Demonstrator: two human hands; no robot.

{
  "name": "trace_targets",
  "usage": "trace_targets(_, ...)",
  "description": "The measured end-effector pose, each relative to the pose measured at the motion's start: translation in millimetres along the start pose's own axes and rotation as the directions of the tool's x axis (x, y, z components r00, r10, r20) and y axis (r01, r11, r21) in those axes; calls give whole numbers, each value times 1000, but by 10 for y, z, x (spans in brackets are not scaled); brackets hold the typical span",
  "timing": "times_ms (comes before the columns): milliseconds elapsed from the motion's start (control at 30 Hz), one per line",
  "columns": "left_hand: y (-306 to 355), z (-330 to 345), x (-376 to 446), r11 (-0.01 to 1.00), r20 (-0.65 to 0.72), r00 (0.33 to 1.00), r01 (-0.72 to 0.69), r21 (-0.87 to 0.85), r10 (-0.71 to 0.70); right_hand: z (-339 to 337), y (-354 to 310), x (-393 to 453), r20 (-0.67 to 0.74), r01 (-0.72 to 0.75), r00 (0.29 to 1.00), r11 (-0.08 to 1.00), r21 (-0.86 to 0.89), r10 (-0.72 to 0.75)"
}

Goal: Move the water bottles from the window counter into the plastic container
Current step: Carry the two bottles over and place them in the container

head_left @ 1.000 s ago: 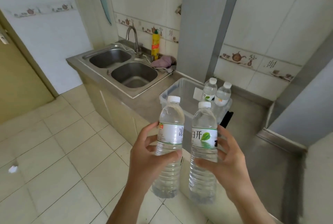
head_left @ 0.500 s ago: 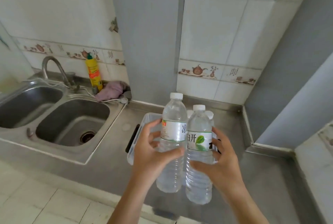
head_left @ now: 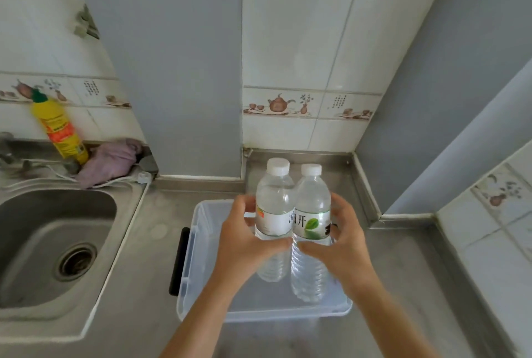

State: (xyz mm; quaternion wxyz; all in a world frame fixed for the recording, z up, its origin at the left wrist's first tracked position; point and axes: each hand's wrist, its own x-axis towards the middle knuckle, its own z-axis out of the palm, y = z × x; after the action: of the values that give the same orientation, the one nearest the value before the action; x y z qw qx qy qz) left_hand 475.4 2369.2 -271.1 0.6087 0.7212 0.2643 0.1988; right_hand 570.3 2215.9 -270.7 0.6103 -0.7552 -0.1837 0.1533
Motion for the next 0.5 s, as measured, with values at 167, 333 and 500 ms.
trace_targets(167, -302, 102, 53, 998, -12, 1000, -11, 59, 11, 42, 184, 70, -46, -21, 999, 996, -85, 17)
trace_targets(333, -602, 257, 7, 996, -65, 996, -65, 64, 69, 77, 366, 75, -96, -91, 993, 982, -168, 75)
trace_targets(500, -814, 411, 25, 992, -58, 993, -98, 79, 103, 107, 475, 44, -165, -161, 978, 967, -200, 129)
